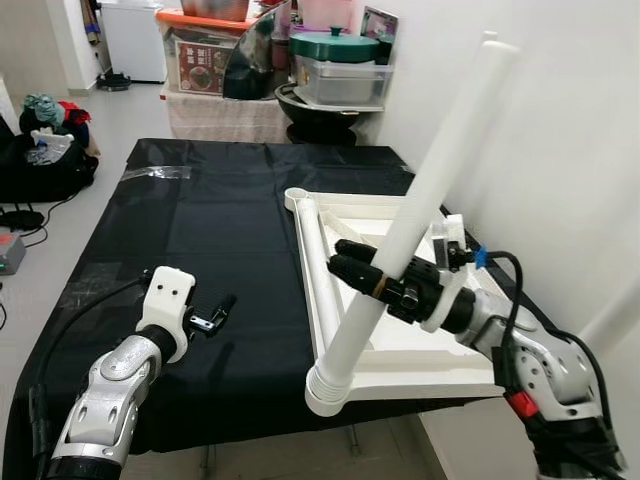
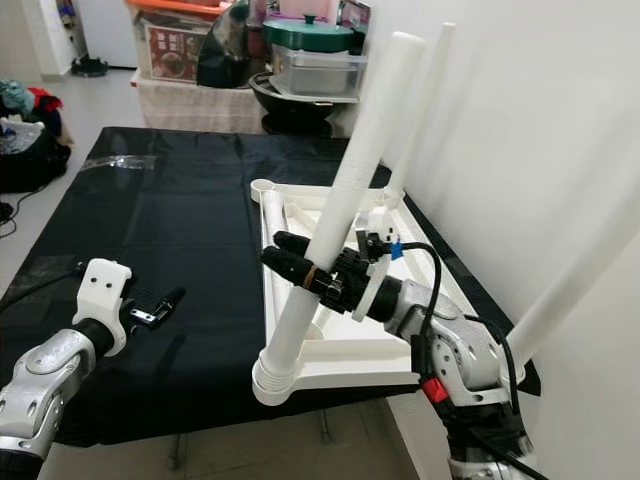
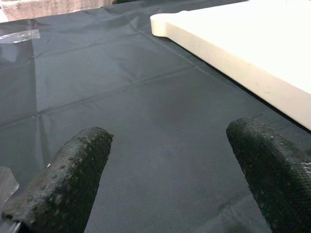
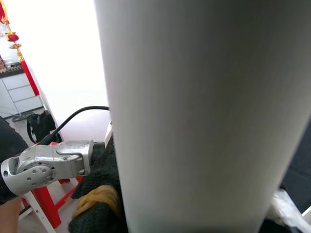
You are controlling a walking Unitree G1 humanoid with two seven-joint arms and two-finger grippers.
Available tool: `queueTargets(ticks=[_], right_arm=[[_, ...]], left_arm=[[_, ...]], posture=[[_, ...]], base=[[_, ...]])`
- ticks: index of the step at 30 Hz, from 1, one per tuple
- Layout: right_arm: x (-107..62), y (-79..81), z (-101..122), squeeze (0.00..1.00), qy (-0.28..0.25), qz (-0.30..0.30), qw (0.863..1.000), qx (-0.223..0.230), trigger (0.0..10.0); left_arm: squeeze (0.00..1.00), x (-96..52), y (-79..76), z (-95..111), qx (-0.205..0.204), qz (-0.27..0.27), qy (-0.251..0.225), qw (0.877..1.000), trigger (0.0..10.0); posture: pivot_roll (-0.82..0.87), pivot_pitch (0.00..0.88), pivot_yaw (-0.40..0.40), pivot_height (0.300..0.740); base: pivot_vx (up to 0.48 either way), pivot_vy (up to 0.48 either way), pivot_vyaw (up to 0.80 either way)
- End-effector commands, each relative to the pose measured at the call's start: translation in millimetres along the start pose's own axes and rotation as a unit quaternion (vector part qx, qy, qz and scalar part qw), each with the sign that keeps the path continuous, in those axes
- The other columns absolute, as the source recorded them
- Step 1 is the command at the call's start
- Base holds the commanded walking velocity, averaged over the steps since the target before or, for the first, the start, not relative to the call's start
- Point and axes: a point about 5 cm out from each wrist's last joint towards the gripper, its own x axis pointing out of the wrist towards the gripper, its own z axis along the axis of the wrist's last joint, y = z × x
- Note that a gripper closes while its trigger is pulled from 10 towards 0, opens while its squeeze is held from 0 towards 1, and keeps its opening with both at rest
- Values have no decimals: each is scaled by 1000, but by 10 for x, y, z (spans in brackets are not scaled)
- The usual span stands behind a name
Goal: Building children table
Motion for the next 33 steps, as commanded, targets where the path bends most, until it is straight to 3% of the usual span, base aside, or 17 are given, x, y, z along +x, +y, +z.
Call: queueTargets(ticks=[1,2,5,6,8,10,11,12,14,16,22,24,26,27,33], right_arm=[[-150,-108,-270,0,62,-57,996,26,0],[-186,-143,-309,0,75,-76,994,-2,0],[-205,-161,-345,0,91,-88,992,-29,0],[-224,-181,-382,0,119,-97,986,-66,0],[-224,-181,-382,0,119,-97,986,-66,0],[-279,-241,-437,0,180,-107,968,-137,0],[-279,-241,-437,0,180,-107,968,-137,0],[-314,-296,-440,0,205,-118,957,-170,0],[-314,-296,-440,0,205,-118,957,-170,0],[-346,-365,-404,0,221,-130,946,-200,0],[-319,-323,-399,0,214,-113,951,-190,0],[-256,-257,-394,0,186,-86,968,-146,0],[-256,-257,-394,0,186,-86,968,-146,0],[-221,-254,-369,0,161,-78,977,-118,0],[-150,-329,-259,0,86,-92,990,-59,0]], left_arm=[[0,6,0,-39,4,-2,13,1000,10000],[0,17,4,-30,5,-1,11,1000,10000],[0,28,4,-20,6,-1,10,1000,10000],[0,38,-4,-11,8,-3,8,1000,10000],[0,38,-4,-11,8,-3,8,1000,10000],[0,51,-18,-2,11,-4,6,1000,10000],[0,51,-18,-2,11,-4,6,1000,10000],[0,55,-22,2,11,-4,5,1000,10000],[0,55,-22,2,11,-4,5,1000,10000],[0,59,-34,1,11,-3,4,1000,10000],[0,61,-50,-8,11,-5,5,1000,10000],[0,66,-63,-11,9,-7,5,1000,10000],[0,66,-63,-11,9,-7,5,1000,10000],[0,69,-69,-13,8,-7,6,1000,10000],[0,55,-75,-36,1,-5,7,1000,10000]], posture=[[100,0,-103,740],[99,0,-101,740],[97,0,-98,740],[97,0,-97,740],[97,0,-97,740],[97,0,-99,740],[97,0,-99,740],[96,0,-100,740],[96,0,-100,740],[94,0,-103,740],[93,0,-105,740],[94,0,-112,740],[94,0,-112,740],[94,0,-115,740],[105,0,-127,740]], base=[[0,0,0],[0,0,0],[0,0,0],[0,0,0],[0,0,0],[0,0,0],[0,0,0],[0,0,0],[0,0,0],[0,0,0],[0,0,0],[0,0,0],[0,0,0],[0,0,0],[0,0,0]])
